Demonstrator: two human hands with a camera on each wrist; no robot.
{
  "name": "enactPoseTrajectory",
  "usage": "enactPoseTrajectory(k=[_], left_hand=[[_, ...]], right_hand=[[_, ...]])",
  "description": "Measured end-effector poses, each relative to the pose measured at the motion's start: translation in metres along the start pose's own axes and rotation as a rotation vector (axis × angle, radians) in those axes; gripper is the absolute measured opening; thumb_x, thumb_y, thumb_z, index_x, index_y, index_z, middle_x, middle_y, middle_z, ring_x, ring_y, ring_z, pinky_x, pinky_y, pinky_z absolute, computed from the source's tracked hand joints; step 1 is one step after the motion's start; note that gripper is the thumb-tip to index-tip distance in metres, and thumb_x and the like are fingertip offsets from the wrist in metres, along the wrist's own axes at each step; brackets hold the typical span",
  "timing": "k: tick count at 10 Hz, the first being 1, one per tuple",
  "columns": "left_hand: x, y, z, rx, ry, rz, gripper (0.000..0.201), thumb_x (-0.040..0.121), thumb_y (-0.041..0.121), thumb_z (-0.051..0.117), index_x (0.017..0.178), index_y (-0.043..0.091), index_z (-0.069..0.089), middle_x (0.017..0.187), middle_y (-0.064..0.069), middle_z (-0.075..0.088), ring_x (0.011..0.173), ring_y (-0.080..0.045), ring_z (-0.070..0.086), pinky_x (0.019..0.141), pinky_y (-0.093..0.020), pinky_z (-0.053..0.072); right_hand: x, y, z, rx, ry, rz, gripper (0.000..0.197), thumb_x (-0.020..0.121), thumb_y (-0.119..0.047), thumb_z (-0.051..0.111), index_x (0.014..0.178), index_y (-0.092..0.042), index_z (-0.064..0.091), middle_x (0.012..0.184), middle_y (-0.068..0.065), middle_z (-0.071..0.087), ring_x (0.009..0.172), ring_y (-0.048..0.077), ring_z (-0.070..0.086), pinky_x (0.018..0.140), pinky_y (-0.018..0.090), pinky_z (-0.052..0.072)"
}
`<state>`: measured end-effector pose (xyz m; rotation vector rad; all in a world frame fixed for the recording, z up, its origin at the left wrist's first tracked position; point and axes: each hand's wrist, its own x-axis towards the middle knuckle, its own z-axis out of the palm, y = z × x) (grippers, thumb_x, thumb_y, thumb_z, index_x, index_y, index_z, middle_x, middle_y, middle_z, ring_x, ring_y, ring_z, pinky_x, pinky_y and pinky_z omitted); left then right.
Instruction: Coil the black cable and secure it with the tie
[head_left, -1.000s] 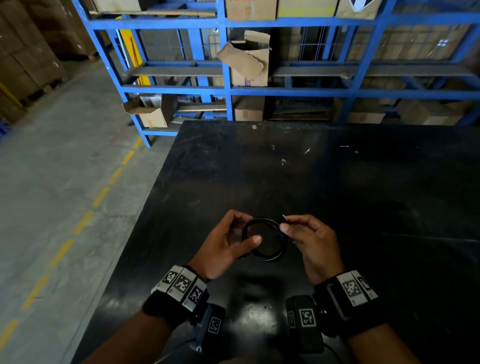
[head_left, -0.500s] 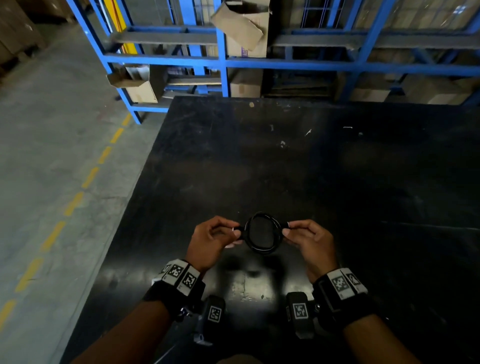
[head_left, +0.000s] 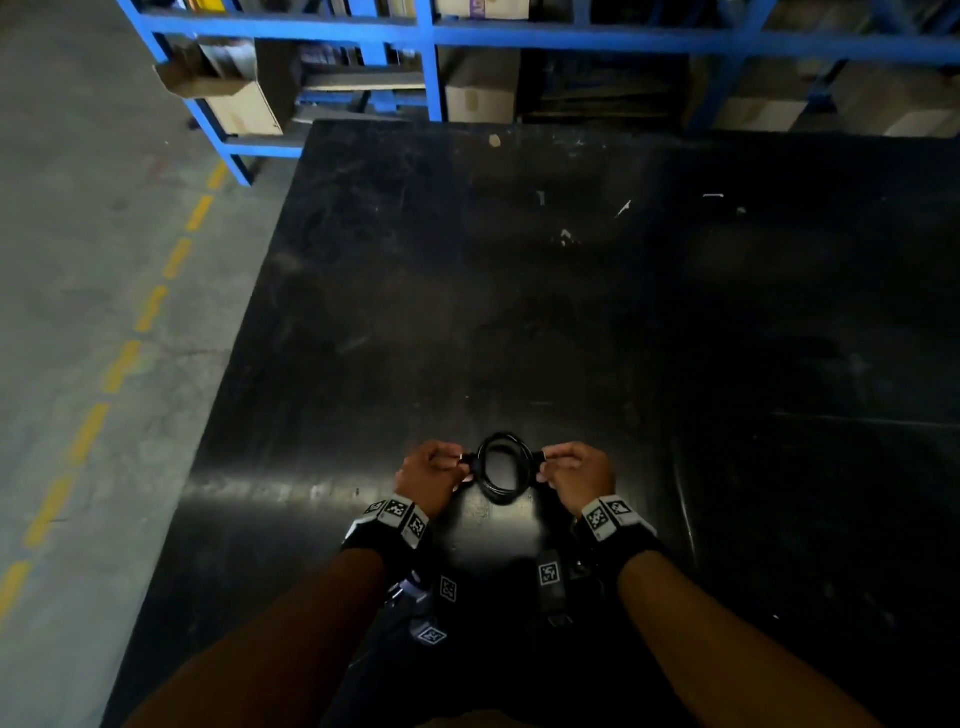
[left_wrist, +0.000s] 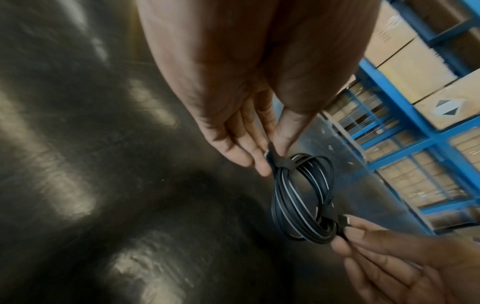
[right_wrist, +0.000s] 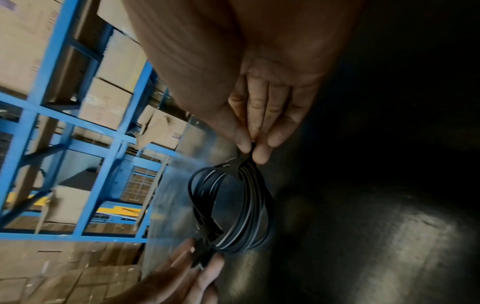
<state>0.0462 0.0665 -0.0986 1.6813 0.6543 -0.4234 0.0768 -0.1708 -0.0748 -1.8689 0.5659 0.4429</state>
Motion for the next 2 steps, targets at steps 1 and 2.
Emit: enactPoseTrajectory(k=[1,2], left_hand=[[-0.0185,0.0195,0.001,0.072,-0.001,-0.002,0.035,0.056,0.034,0.082,0.089,0.034,0.07,0.097,-0.002,0.08,0.101,-0.028,0.076,0.1,-0.051,0.057],[-0.0267,0.0282,-0.0041,0.239,0.068,0.027,0.025,0.084,0.026,0.078,0.102,0.038,0.066,0.109,0.001,0.076,0.103,-0.023,0.071,0.1,-0.041,0.055]], right_hand=[[-0.0025,-0.0022,0.0025,-0.052,-0.052,-0.028,0.031,0.076,0.0,0.077,0.078,-0.031,0.076,0.091,-0.001,0.079,0.094,0.025,0.076,0.098,0.044,0.058],[0.0001,-0.0022,-0.0007,-0.076,-0.032,-0.046,0.027,0.083,-0.001,0.075,0.096,-0.024,0.079,0.095,-0.004,0.074,0.101,0.017,0.072,0.103,0.032,0.053]])
